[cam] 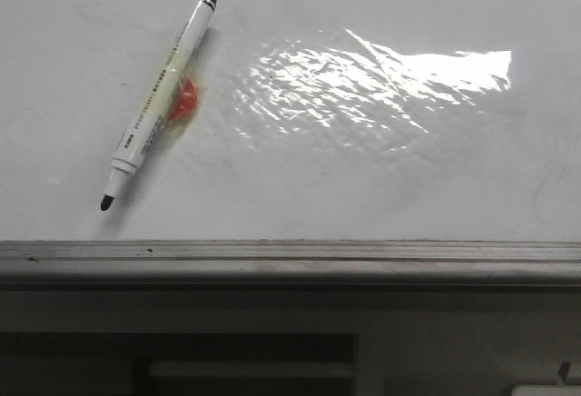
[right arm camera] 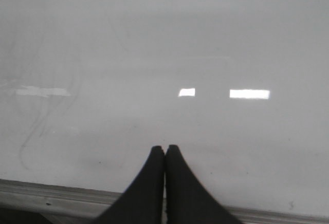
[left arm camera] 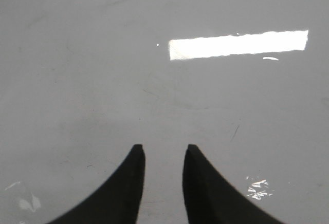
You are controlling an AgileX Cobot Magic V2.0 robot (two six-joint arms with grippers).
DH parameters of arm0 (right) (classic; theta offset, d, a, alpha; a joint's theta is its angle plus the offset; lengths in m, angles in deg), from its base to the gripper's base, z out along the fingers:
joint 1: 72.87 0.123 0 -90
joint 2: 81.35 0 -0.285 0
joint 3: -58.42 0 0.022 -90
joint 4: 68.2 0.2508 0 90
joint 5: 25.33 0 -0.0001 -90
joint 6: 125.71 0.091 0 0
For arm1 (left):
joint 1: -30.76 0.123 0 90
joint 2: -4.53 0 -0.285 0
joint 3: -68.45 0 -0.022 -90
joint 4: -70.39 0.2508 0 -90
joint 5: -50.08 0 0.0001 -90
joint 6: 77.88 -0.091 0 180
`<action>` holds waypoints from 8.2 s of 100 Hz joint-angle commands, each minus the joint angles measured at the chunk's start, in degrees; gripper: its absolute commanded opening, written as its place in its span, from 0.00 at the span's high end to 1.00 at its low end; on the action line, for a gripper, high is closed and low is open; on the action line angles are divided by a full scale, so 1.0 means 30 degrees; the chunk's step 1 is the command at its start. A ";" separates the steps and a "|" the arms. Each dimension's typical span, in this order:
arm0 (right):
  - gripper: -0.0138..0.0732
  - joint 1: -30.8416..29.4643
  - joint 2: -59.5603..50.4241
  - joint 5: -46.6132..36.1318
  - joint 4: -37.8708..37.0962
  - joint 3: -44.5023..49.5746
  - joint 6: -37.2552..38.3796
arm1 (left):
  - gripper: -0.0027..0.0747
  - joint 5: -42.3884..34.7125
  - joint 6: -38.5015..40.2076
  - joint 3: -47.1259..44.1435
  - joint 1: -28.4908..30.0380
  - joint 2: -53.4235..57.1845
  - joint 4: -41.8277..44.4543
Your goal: Write number 9 on whiteboard
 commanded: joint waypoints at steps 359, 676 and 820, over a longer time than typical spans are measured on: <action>0.87 1.5922 1.1336 0.0414 0.2153 -1.0479 -0.2497 | 0.99 -1.3950 0.0042 0.2632 -1.4086 -1.6119 1.2306; 0.89 1.4224 1.2729 0.5457 0.2067 -1.4216 0.0395 | 0.53 -1.1710 0.0042 0.2632 -1.5705 -1.3602 0.6214; 0.43 1.4377 1.2729 0.4832 0.3072 -1.4216 0.0395 | 0.99 -1.1310 0.5642 0.2632 -1.5705 -1.6140 0.3072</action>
